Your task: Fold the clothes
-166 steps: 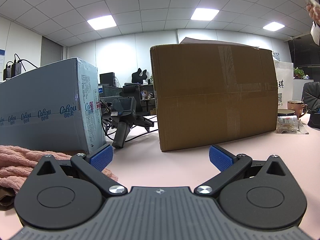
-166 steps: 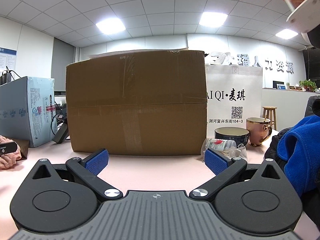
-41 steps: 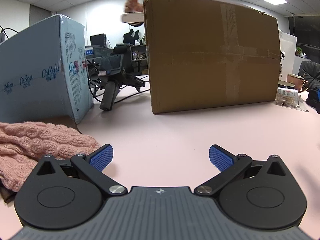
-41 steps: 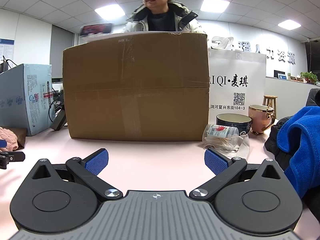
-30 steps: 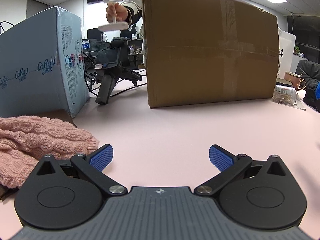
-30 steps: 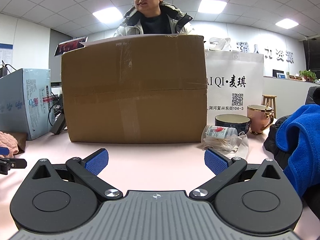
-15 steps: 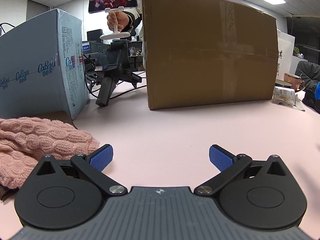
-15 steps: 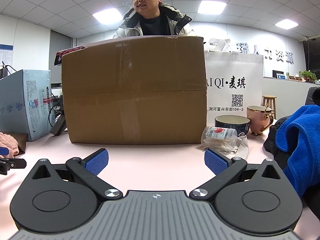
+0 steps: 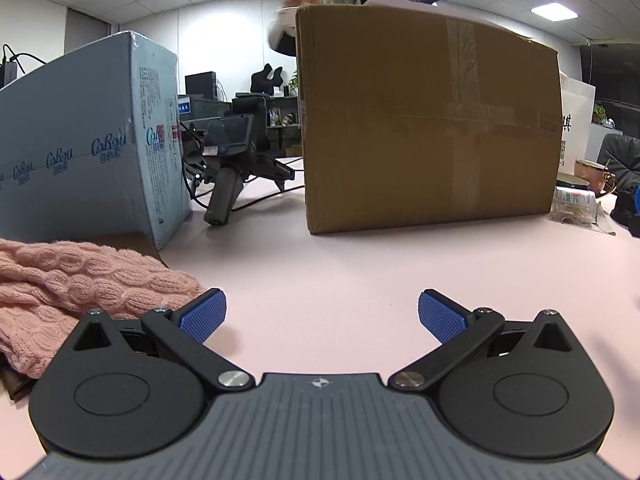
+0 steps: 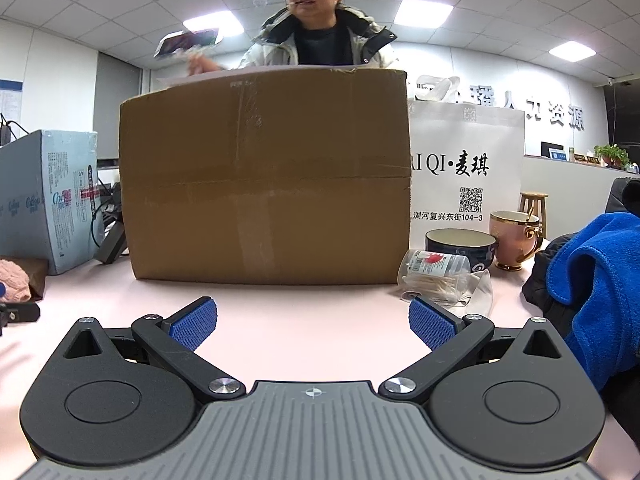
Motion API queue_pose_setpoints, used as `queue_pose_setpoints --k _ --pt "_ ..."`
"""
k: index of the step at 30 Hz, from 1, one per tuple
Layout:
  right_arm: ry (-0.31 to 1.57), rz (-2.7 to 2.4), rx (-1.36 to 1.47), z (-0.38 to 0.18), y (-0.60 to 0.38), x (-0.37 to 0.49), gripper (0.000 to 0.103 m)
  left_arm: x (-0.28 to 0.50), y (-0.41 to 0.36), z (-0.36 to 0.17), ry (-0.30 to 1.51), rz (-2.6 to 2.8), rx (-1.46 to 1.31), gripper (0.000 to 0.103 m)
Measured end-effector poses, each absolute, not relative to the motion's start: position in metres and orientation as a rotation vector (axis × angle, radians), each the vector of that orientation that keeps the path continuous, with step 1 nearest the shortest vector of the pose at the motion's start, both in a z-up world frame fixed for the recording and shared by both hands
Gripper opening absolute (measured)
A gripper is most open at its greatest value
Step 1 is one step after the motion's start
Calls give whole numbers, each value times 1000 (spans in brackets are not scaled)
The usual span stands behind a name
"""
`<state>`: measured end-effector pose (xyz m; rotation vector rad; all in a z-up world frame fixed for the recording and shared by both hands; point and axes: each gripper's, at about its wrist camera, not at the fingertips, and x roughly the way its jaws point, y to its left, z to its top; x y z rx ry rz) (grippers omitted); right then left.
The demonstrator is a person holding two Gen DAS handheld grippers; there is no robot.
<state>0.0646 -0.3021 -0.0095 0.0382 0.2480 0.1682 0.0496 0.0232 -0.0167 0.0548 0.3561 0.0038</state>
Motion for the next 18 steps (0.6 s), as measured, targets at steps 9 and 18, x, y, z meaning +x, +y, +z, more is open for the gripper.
queue_pose_setpoints --k 9,18 --pt "256 177 65 -10 -305 66 103 53 18 -19 381 -1 88 103" --pt "256 179 70 -10 -306 65 103 55 21 -19 396 -3 68 103"
